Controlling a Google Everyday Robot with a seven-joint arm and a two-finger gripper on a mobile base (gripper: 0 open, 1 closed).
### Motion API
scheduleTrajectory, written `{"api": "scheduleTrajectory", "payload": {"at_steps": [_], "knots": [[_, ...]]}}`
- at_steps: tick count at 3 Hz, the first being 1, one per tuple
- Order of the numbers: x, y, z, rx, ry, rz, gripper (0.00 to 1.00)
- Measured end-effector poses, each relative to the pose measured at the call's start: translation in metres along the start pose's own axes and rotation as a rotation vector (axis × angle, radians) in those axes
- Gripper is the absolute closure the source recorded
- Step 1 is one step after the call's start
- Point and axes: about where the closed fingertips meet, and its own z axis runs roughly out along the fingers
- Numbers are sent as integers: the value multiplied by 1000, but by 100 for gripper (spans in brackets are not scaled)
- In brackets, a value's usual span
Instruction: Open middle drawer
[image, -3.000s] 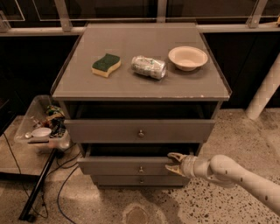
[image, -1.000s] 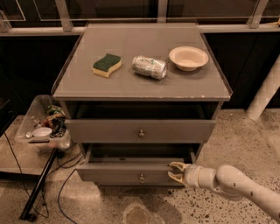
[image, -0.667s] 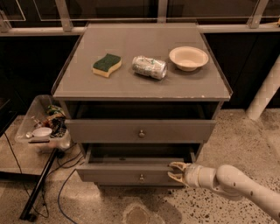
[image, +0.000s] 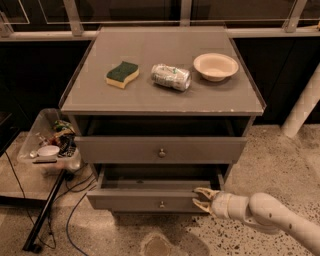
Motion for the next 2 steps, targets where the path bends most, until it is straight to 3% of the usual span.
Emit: {"api": "scheduleTrajectory", "payload": {"at_steps": [2], "knots": [[-6, 0, -3, 7, -1, -14, 100]]}}
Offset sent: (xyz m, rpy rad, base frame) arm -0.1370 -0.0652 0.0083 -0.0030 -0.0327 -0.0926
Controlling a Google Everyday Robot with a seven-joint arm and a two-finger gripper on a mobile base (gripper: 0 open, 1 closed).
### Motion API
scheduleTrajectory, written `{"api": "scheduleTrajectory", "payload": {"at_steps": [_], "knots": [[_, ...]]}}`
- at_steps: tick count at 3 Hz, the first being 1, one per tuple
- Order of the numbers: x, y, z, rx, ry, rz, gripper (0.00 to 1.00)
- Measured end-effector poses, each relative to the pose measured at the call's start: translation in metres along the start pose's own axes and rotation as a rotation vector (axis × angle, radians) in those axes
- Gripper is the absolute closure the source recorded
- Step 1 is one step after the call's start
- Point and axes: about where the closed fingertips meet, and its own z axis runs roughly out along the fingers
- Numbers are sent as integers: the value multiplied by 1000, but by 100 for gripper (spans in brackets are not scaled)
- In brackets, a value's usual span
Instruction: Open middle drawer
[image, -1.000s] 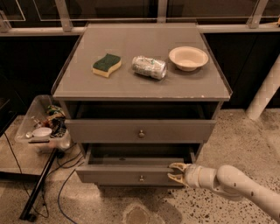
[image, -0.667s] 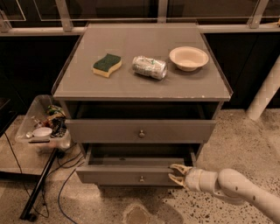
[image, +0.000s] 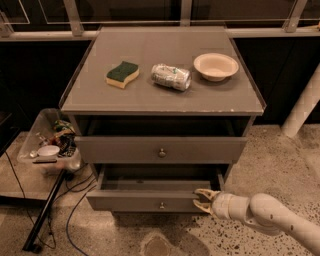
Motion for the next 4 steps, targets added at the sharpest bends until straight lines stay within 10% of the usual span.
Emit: {"api": "scheduleTrajectory", "payload": {"at_steps": [2, 4], "knots": [[-11, 17, -6, 9, -25, -13, 100], [-11, 18, -6, 9, -25, -13, 59]]}}
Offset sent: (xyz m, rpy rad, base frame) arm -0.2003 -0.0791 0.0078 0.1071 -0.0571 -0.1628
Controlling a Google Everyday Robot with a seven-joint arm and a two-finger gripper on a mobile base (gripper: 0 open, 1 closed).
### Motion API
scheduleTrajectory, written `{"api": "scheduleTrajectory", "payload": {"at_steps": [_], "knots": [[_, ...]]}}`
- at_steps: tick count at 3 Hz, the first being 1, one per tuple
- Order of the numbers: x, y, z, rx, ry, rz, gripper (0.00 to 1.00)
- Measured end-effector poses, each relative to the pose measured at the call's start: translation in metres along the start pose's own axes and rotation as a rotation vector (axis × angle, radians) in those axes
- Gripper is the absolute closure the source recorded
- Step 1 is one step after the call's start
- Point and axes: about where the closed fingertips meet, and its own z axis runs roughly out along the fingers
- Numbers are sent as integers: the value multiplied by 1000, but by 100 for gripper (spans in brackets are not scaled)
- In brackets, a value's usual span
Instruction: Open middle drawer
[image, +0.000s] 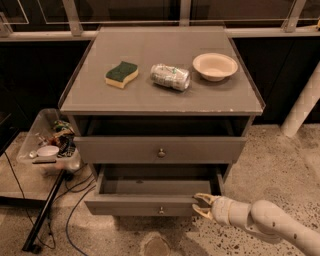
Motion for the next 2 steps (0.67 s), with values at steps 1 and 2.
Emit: {"api": "scheduleTrajectory", "payload": {"at_steps": [1, 2], "knots": [[0, 0, 0, 0, 0, 0, 35], [0, -1, 5, -10, -1, 1, 12]]}}
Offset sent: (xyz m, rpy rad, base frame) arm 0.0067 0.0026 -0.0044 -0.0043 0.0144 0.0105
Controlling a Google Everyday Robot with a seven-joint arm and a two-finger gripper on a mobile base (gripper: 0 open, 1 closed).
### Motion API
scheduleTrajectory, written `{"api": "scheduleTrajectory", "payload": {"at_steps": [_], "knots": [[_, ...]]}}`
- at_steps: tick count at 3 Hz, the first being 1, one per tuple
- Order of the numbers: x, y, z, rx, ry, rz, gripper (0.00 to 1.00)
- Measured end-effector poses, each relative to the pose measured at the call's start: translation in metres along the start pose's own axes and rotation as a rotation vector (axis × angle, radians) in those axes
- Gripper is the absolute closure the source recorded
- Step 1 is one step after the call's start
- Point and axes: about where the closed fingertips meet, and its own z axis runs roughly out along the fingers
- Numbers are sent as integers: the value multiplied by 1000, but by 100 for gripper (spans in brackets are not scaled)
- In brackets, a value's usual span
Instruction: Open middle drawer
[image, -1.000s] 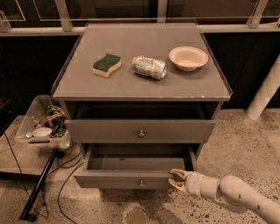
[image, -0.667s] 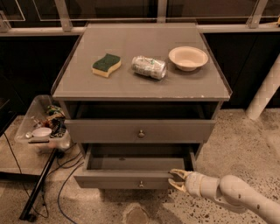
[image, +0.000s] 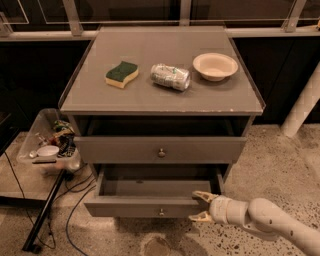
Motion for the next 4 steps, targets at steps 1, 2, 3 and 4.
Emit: {"api": "scheduleTrajectory", "payload": {"at_steps": [1, 2, 3, 4], "knots": [[8, -2, 14, -24, 16, 13, 0], [8, -2, 14, -24, 16, 13, 0], [8, -2, 14, -24, 16, 13, 19], [8, -2, 14, -25, 16, 13, 42]]}}
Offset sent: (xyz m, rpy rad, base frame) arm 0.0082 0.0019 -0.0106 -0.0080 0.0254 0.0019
